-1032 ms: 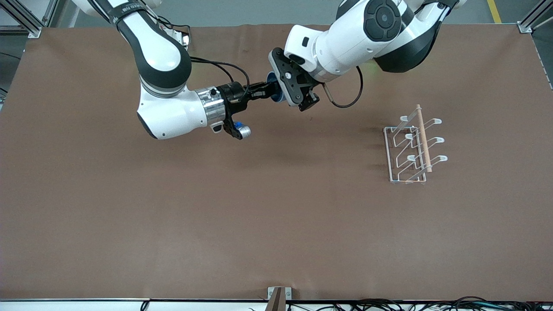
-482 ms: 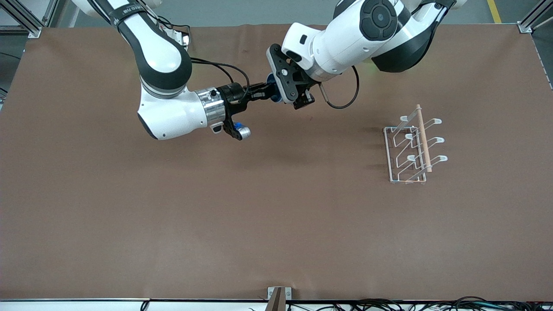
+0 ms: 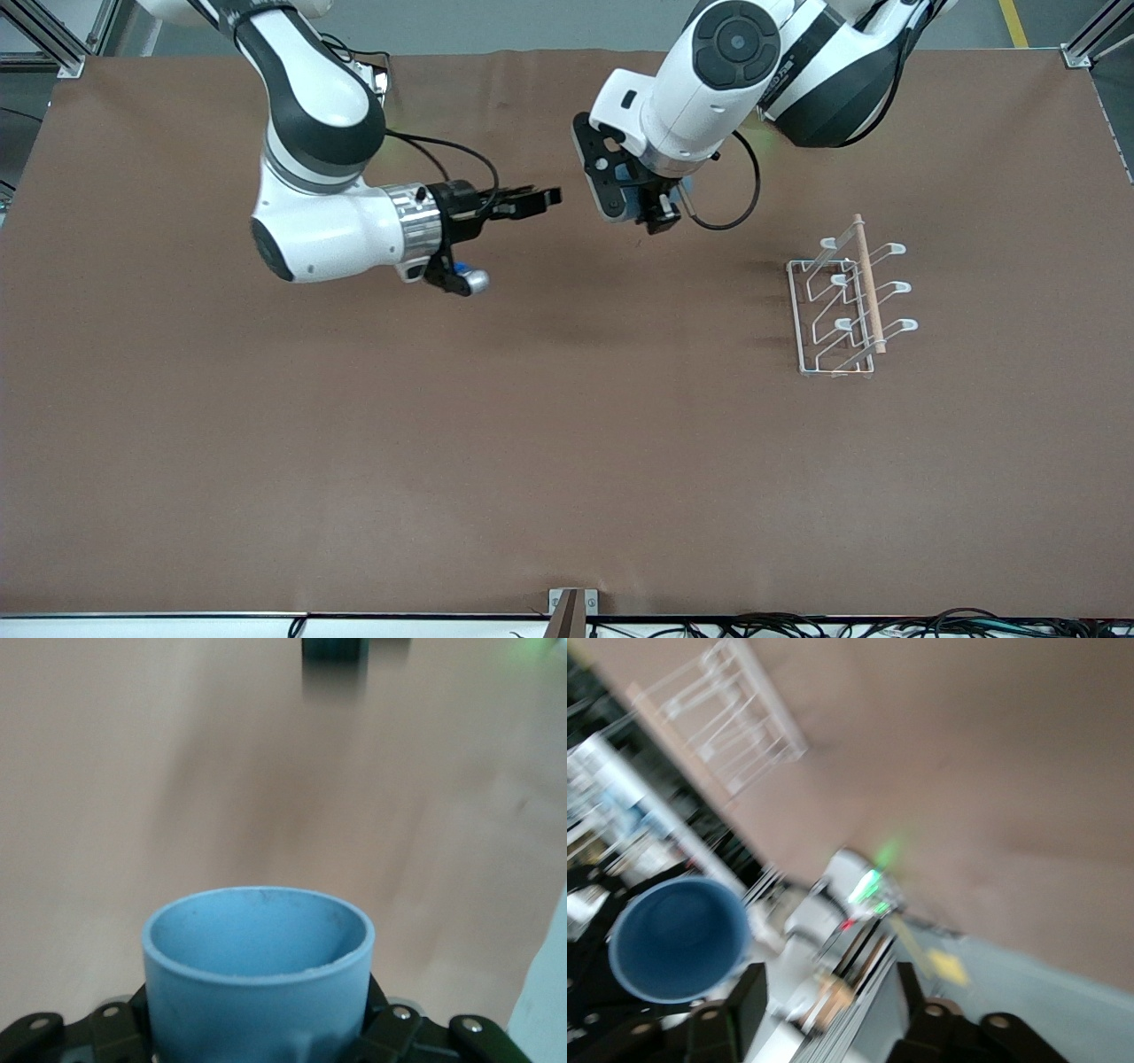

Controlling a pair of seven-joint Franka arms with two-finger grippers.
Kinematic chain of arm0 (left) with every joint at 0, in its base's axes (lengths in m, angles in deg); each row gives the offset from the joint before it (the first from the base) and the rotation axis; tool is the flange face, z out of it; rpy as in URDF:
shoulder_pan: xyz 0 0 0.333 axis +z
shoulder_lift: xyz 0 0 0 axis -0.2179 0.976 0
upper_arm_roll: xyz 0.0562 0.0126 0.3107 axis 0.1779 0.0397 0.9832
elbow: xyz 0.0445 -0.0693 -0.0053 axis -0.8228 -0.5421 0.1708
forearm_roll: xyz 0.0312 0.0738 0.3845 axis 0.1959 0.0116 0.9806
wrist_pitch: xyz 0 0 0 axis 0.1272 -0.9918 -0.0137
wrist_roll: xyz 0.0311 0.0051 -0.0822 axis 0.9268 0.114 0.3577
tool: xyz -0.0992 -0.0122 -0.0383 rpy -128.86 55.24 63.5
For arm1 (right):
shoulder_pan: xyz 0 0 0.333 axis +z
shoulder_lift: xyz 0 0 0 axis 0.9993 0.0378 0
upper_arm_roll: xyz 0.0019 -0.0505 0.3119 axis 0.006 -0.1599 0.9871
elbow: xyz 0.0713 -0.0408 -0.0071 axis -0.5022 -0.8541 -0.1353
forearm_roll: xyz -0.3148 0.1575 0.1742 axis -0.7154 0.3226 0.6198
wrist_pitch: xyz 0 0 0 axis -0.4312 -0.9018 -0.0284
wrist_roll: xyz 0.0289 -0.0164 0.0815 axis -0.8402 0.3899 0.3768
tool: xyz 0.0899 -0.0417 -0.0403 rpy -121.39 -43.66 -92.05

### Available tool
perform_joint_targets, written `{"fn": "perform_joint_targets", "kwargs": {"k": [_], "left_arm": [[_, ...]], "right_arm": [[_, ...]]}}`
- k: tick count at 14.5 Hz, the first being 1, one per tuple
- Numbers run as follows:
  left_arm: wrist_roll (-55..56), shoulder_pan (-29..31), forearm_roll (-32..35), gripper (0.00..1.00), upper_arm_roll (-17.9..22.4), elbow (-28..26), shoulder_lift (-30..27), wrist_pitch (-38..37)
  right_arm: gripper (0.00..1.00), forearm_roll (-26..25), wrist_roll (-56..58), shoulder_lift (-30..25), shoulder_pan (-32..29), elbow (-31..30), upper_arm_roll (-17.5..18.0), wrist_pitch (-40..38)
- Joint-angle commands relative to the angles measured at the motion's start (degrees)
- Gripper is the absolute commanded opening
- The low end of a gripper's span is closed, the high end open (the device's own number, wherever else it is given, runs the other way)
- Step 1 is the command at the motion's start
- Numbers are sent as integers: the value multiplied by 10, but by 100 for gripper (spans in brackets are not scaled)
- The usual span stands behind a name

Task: Hang cup on cup holder
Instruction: 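Grasp the cup with the left gripper while the right gripper releases it, then carry the cup to the rack while the right gripper withdraws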

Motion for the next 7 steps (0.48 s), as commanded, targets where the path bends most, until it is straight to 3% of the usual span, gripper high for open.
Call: {"fn": "perform_joint_targets", "kwargs": {"k": [1,3,5,7], "left_arm": [[-11,-26,146,2,-3,7,5,-70],[-18,-77,274,0,-2,2,27,-140],[-22,-85,333,1,-1,2,72,-195],[-43,-79,426,1,0,-8,106,-232]], "right_arm": [[100,-159,-62,-65,-10,-9,-34,-8],[100,-300,-63,-85,-13,-9,-67,-12],[100,-442,-56,-96,-17,4,-103,-13],[100,-495,-1,-96,-20,26,-150,-20]]}}
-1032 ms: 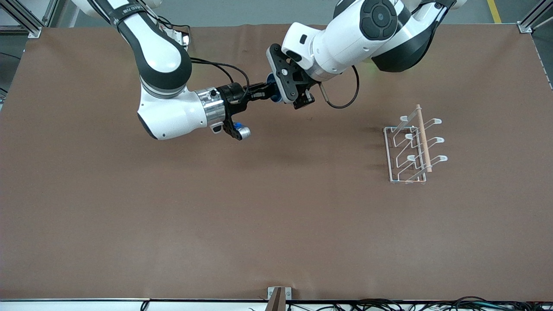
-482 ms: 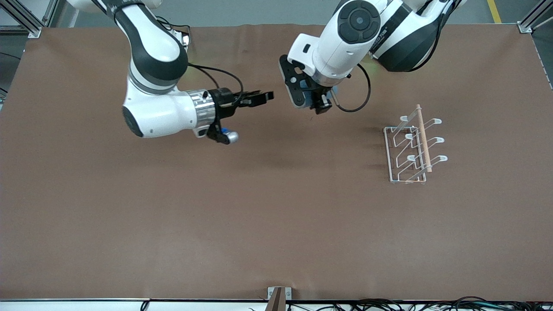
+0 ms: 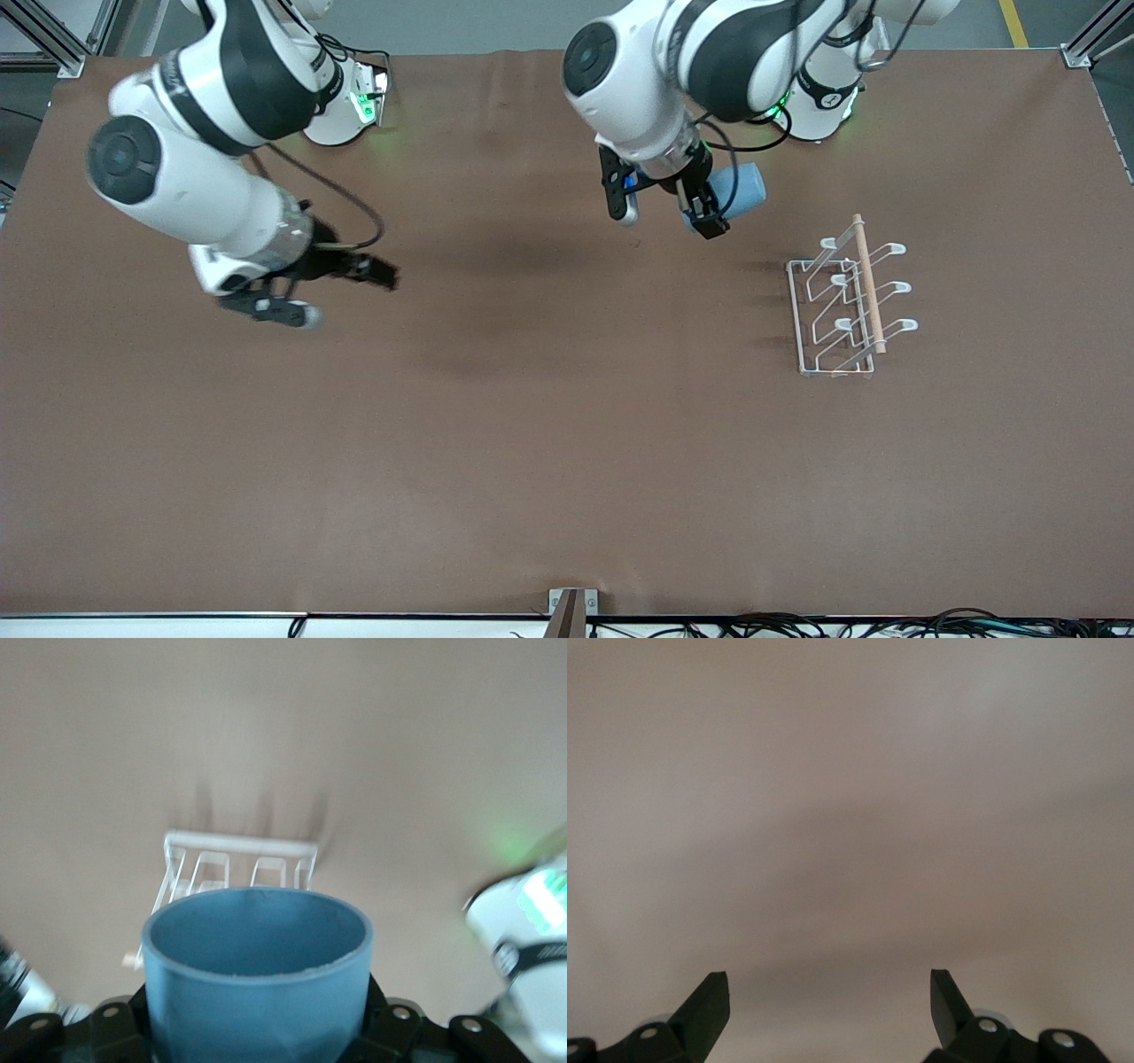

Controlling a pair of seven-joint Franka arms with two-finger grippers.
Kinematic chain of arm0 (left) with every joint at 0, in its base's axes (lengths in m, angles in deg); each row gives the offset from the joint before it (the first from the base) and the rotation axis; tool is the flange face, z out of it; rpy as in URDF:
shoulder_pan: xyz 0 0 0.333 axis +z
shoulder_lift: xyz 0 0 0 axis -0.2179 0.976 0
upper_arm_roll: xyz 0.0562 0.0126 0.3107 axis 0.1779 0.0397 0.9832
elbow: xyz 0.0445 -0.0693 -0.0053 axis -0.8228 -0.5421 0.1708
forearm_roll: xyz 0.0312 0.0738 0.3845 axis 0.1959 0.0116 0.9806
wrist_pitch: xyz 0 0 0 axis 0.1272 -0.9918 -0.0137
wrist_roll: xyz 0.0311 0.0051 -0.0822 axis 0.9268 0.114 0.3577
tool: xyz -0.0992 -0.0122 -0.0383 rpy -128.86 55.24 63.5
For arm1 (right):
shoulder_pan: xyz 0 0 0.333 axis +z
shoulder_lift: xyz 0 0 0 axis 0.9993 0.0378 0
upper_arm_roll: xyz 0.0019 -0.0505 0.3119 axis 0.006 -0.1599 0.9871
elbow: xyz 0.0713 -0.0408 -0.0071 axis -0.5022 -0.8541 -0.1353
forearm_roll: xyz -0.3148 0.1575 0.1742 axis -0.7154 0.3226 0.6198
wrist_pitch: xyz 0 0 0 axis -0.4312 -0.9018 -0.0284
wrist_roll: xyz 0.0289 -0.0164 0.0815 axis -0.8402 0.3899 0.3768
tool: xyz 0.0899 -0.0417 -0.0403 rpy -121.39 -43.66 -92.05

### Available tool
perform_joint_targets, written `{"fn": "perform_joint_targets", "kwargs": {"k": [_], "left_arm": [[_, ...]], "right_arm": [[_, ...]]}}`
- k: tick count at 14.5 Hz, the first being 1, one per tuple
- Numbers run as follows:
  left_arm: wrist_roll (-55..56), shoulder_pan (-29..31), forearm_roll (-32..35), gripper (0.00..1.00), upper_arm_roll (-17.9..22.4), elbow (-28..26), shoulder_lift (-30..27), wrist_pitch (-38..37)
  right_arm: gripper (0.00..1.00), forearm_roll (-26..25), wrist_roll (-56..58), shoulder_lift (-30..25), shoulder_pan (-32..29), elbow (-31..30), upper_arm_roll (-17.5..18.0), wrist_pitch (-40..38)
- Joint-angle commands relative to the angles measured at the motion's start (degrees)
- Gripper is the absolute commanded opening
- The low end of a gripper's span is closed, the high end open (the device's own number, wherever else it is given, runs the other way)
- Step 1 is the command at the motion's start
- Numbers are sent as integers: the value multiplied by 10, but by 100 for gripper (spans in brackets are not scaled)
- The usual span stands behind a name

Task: Hang cup on cup holder
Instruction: 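Carry the cup to the rack while the right gripper withdraws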

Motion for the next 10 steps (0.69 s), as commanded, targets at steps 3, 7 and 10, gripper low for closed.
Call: {"fn": "perform_joint_targets", "kwargs": {"k": [3,7,10], "left_arm": [[-44,32,195,2,8,-28,87,-71],[-40,86,347,3,7,-78,118,-87],[-40,122,408,3,7,-80,149,-87]], "right_arm": [[100,-45,157,-27,11,25,-137,-10],[100,-48,260,-87,11,25,-193,-37],[100,-44,283,-103,8,56,-210,-92]]}}
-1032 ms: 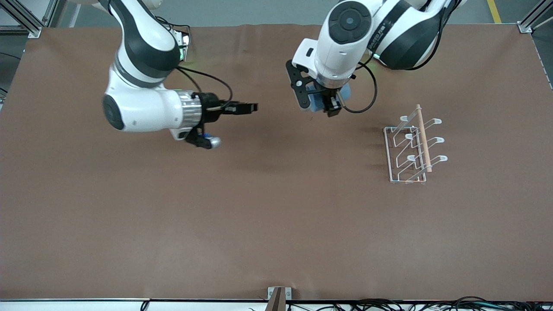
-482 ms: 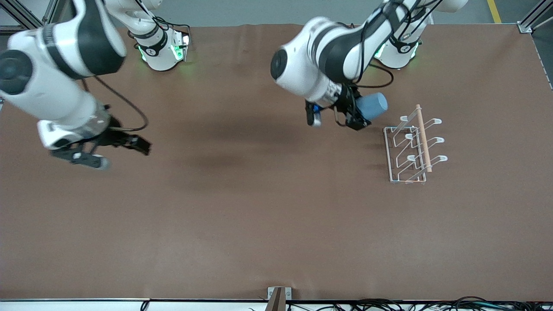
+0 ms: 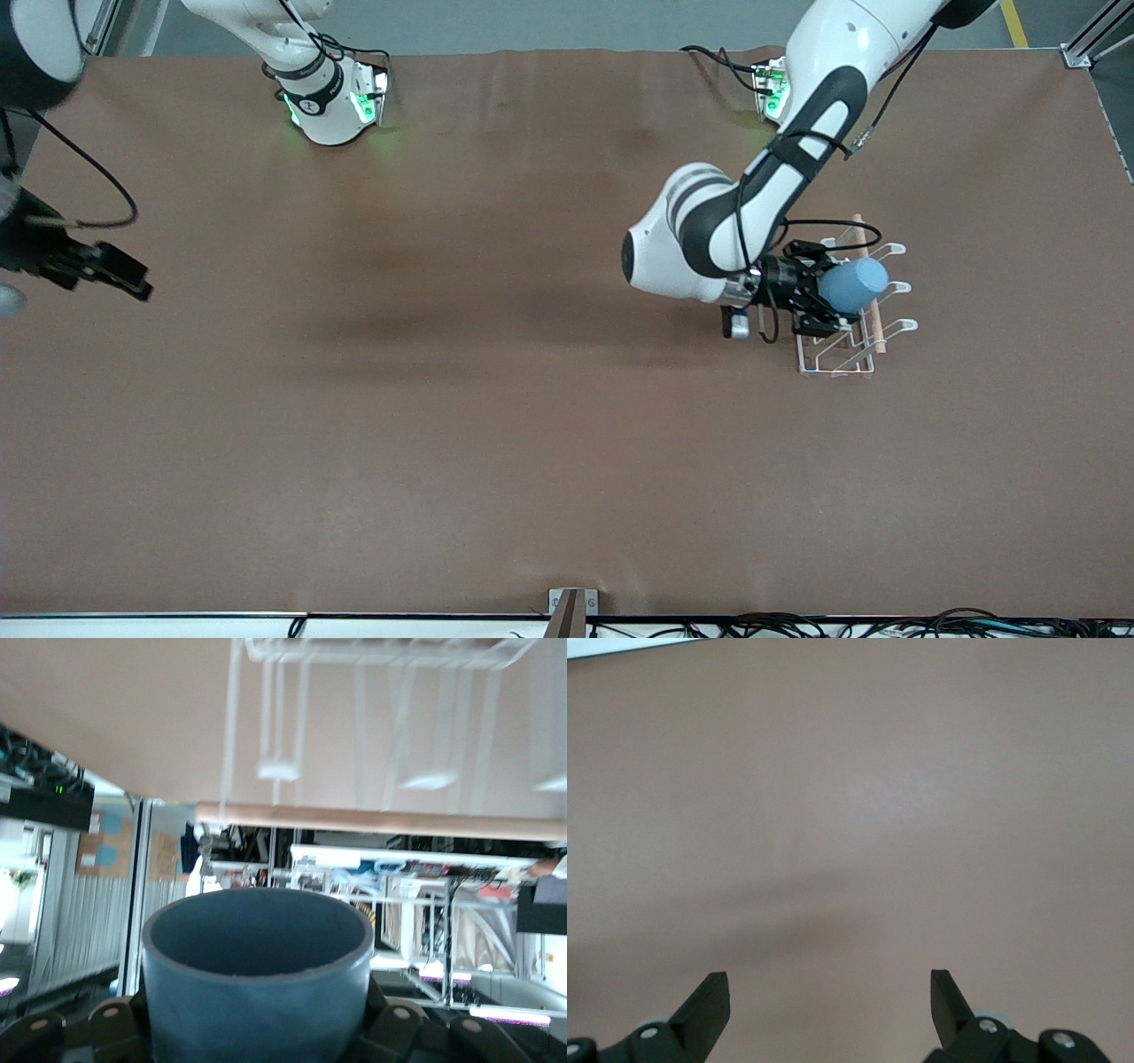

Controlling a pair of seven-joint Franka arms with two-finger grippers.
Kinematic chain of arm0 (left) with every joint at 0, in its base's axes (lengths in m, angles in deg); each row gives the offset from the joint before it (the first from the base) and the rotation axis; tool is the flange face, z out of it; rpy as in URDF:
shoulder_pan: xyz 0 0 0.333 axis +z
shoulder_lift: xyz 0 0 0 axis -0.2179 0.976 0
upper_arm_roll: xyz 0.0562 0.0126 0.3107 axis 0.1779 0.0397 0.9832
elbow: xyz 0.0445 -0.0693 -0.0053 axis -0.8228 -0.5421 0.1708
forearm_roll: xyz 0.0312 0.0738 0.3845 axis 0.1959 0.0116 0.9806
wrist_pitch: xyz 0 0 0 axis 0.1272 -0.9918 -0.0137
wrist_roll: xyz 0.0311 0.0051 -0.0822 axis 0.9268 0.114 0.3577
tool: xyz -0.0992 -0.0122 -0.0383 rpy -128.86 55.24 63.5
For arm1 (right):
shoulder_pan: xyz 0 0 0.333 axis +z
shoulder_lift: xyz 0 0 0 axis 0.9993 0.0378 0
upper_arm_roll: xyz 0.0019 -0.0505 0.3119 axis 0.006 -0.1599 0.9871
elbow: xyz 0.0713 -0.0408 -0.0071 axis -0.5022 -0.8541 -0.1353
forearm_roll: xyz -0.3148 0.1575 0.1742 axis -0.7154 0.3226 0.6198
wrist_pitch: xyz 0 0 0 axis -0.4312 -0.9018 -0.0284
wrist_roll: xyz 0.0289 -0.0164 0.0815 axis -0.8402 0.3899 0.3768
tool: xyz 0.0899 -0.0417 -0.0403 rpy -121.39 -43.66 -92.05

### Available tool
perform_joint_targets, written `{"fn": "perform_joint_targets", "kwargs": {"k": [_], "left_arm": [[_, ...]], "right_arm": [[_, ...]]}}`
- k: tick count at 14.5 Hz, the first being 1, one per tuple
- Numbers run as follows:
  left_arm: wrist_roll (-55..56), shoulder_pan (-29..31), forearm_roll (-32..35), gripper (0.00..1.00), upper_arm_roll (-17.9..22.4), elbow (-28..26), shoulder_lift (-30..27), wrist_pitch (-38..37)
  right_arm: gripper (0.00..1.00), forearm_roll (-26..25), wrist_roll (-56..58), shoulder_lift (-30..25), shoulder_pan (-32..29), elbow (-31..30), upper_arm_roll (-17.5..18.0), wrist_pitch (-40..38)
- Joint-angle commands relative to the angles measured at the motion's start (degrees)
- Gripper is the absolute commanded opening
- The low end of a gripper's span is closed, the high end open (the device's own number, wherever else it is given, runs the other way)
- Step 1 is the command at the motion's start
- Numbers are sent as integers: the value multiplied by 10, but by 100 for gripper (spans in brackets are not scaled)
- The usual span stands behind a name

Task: Hang cup on cup holder
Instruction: 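Carry the cup to the rack while the right gripper withdraws, then lower the cup onto a rack hook with the left gripper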

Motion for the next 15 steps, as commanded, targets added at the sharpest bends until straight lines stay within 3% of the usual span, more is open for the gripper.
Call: {"fn": "perform_joint_targets", "kwargs": {"k": [1,9,10,11,12,13,14,15], "left_arm": [[-5,19,47,3,-5,-6,20,-10],[-5,18,51,6,-6,-8,81,-10],[-4,19,50,11,-6,-9,89,-10],[-3,21,50,25,-6,-8,94,-10],[2,22,48,46,-6,-4,100,-10],[11,23,45,91,-6,-4,101,-10],[13,16,48,100,-5,-3,100,-12],[13,12,52,100,-2,-2,99,-12]], "right_arm": [[100,-8,13,-15,7,36,-10,-48],[100,24,12,-12,11,64,-6,-62],[100,24,12,-11,11,64,-6,-62],[100,19,14,-12,12,64,-6,-62],[100,18,14,-12,13,64,-6,-62],[100,18,14,-12,13,64,-6,-62],[100,18,14,-12,13,64,-6,-63],[100,18,14,-12,13,64,-6,-62]]}}
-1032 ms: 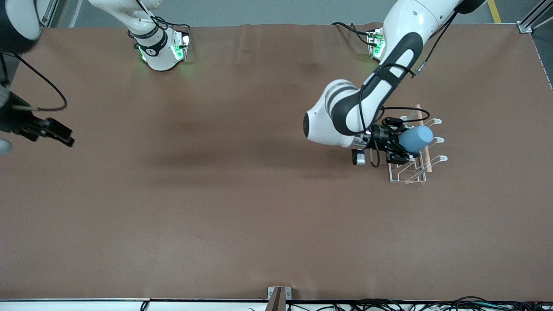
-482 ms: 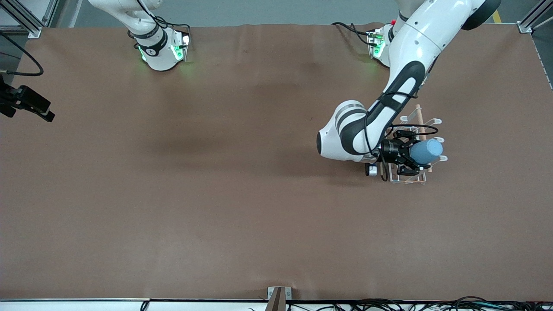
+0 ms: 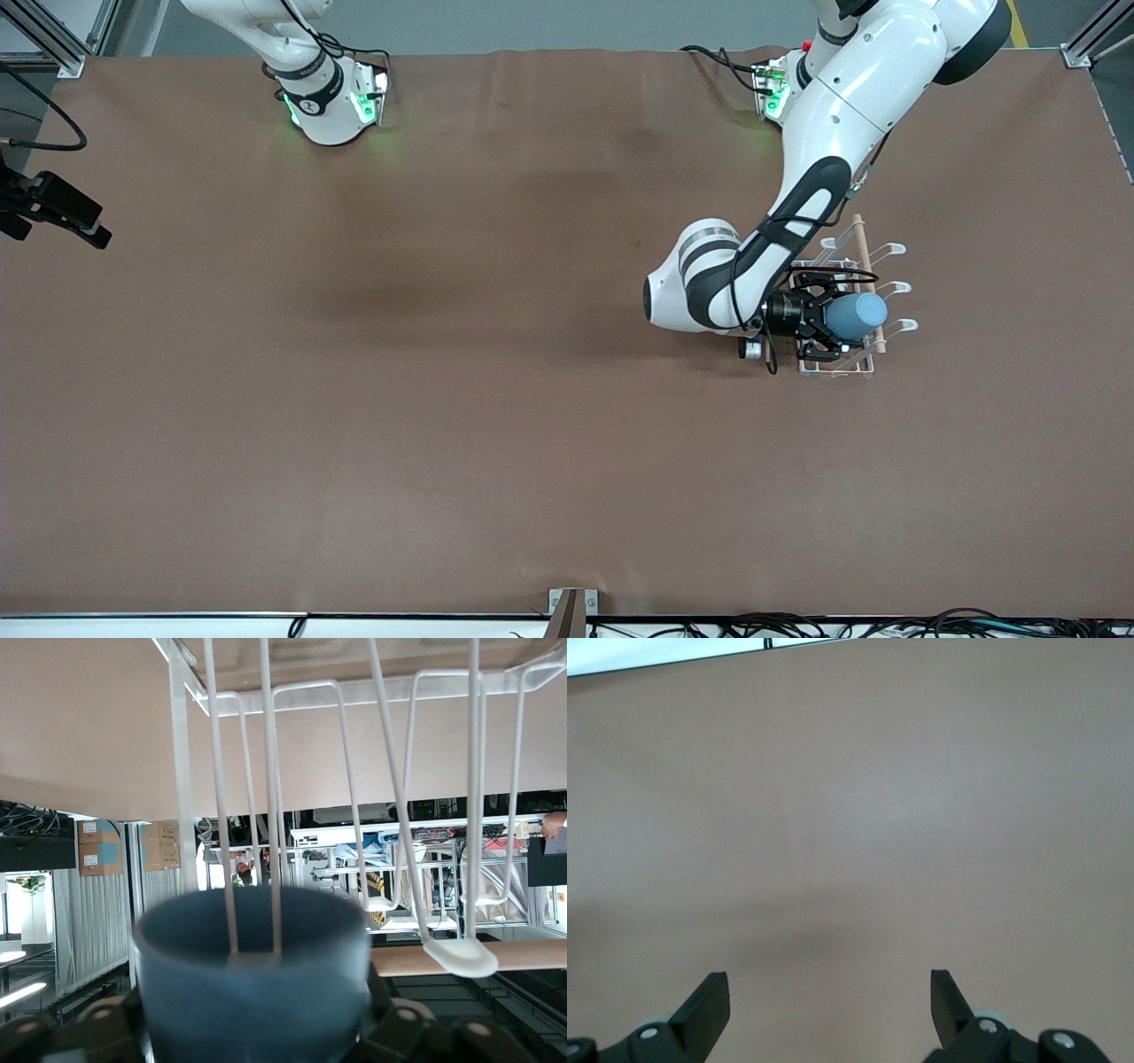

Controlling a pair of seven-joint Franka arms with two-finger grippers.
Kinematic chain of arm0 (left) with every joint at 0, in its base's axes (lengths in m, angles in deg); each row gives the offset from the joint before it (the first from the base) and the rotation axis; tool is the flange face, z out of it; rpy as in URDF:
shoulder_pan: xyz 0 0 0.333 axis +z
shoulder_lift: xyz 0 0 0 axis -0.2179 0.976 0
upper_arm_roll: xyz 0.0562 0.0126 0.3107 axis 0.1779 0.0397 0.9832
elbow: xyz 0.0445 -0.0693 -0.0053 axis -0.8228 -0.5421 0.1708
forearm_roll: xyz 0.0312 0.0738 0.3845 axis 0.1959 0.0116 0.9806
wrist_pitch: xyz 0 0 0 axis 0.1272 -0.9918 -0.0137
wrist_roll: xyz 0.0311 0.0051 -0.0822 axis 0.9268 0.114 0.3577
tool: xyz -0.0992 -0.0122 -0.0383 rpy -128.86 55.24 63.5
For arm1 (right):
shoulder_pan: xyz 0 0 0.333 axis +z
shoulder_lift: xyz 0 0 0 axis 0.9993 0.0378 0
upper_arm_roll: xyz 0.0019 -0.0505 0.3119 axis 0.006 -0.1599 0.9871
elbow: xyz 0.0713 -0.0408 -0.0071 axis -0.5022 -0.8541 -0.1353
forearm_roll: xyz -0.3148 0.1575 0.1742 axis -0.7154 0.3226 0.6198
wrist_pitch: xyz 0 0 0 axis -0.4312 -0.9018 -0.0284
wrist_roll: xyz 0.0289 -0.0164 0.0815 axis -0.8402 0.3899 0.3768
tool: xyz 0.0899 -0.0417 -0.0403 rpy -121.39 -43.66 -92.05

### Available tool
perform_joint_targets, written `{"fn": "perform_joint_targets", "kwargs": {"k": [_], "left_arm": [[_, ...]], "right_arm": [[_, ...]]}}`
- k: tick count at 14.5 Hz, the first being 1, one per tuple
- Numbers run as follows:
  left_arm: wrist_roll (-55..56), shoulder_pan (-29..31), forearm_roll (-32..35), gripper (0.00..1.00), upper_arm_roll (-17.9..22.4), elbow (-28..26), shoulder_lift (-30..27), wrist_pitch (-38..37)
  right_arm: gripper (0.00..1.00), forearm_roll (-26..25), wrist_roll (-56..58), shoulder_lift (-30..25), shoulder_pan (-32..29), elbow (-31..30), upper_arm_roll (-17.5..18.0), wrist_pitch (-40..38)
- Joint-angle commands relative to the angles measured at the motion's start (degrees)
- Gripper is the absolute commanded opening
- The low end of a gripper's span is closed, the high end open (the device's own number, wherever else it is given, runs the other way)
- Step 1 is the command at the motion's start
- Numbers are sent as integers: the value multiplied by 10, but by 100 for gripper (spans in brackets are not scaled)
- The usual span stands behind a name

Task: Hang cup on cup holder
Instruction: 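Lower the cup onto a rack hook with the left gripper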

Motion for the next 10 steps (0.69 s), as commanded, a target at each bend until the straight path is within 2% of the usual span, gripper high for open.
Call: {"fn": "perform_joint_targets", "kwargs": {"k": [1,4,6,8,10], "left_arm": [[1,-7,14,100,-1,8,-1,-12],[38,-2,12,100,-1,14,-5,-12],[151,2,3,100,-4,15,-8,-33],[247,6,-46,100,-5,27,-12,-35],[372,20,-103,100,-8,71,-18,-34]], "right_arm": [[100,3,5,6,2,12,-2,-8],[100,3,6,6,2,11,-2,-9],[100,3,5,6,5,11,-2,-8],[100,3,5,6,4,11,-2,-8],[100,3,5,6,4,11,-2,-8]]}}
